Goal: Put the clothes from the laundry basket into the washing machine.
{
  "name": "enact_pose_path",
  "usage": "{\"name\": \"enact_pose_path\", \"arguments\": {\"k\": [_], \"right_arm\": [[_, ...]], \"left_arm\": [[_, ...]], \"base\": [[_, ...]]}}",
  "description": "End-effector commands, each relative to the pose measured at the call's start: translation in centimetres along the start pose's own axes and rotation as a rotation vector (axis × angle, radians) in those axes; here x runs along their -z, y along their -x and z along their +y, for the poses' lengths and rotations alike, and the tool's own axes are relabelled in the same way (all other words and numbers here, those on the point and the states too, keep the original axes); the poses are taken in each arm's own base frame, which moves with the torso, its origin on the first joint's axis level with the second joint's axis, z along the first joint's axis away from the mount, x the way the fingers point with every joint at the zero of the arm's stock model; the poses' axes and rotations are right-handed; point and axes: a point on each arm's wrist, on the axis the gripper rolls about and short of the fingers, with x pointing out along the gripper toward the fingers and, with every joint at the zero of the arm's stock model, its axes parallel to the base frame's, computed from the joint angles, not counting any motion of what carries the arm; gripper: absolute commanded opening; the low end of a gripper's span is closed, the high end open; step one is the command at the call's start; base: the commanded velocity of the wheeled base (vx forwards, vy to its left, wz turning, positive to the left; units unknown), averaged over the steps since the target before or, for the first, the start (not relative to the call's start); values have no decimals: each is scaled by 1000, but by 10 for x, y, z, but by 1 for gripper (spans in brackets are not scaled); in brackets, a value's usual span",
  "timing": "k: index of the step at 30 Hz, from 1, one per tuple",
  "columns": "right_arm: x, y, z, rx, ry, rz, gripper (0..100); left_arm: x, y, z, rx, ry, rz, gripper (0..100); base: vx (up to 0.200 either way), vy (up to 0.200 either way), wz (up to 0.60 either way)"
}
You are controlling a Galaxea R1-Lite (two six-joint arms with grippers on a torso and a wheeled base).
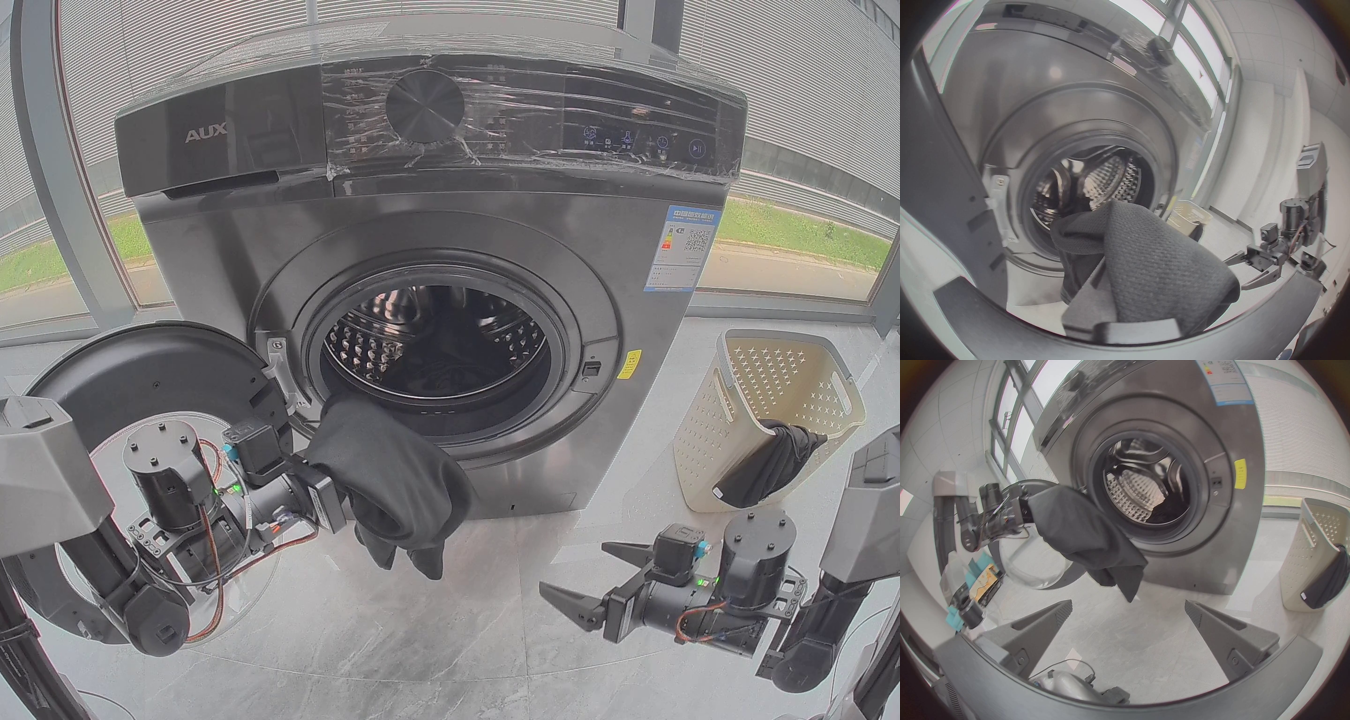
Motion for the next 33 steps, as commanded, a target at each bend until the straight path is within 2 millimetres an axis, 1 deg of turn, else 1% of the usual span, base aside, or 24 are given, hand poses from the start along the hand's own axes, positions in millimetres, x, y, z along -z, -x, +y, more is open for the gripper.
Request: {"name": "enact_pose_path", "arguments": {"k": [1,7,9,12,14,21,24,33], "right_arm": [[-10,-2,-16,67,-19,-51,100],[-13,-2,-17,72,-21,-61,100],[-14,-1,-20,80,-23,-66,100],[-13,-2,-20,81,-25,-63,100],[-11,-2,-20,81,-25,-57,100],[-12,-3,-20,80,-25,-59,100],[-12,-3,-19,77,-24,-59,100],[-11,-3,-18,73,-24,-54,100]], "left_arm": [[-3,-2,0,-59,-3,-26,0],[1,-1,-2,-55,1,-6,0],[7,-1,-1,-59,1,15,0],[13,-4,0,-65,-4,36,0],[16,-5,-1,-63,-3,45,0],[18,-5,-2,-59,0,54,0],[18,-6,-3,-54,-3,51,0],[21,-8,-6,-46,-2,61,0]], "base": [[0,0,0],[0,0,0],[0,0,0],[200,0,0],[0,0,0],[0,0,0],[200,0,0],[0,0,0]]}}
